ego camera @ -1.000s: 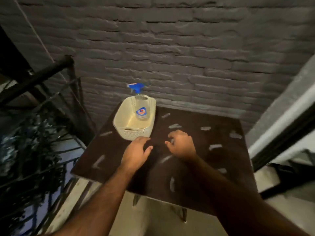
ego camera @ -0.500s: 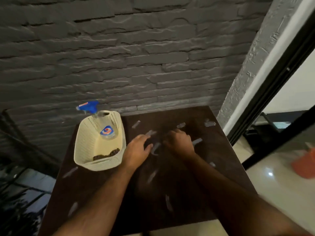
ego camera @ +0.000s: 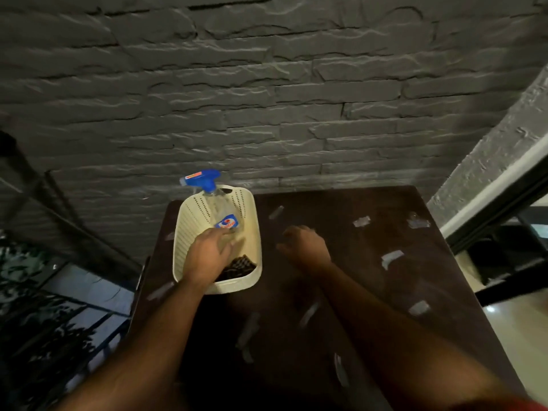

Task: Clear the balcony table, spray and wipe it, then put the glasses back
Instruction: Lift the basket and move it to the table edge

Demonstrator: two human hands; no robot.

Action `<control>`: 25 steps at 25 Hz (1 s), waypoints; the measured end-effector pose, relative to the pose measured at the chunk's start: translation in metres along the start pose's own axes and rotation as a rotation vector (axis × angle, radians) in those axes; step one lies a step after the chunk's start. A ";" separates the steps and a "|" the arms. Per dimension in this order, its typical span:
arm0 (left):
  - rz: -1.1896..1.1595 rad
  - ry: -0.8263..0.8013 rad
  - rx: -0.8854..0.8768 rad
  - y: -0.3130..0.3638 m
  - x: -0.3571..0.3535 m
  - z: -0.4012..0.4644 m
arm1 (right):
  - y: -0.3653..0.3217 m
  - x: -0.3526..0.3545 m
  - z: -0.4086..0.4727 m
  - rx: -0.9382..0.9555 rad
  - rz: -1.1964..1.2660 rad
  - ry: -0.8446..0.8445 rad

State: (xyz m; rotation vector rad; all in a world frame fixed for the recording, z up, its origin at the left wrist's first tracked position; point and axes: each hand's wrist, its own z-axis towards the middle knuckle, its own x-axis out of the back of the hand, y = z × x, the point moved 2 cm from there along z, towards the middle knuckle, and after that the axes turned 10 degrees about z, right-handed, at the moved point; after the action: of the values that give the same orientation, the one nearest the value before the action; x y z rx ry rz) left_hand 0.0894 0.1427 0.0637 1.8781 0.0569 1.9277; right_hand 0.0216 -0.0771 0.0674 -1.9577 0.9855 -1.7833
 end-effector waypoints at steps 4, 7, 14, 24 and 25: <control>0.134 0.038 0.137 -0.040 0.006 0.003 | -0.020 -0.021 0.020 -0.017 0.043 -0.118; 0.178 0.000 0.289 -0.066 0.002 0.003 | -0.027 -0.038 0.029 -0.092 0.122 -0.174; -0.072 -0.211 0.559 -0.086 -0.020 0.006 | -0.030 -0.064 0.037 -0.165 0.111 -0.245; 0.080 -0.186 0.579 -0.087 -0.016 0.002 | -0.028 -0.073 0.036 -0.205 0.213 -0.216; 0.086 -0.172 0.567 -0.087 -0.015 0.000 | -0.028 -0.073 0.036 -0.210 0.215 -0.212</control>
State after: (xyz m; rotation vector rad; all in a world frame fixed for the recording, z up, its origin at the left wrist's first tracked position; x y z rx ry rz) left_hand 0.1136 0.2162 0.0206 2.4330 0.5256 1.9315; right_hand 0.0647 -0.0164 0.0247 -2.0212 1.2961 -1.3745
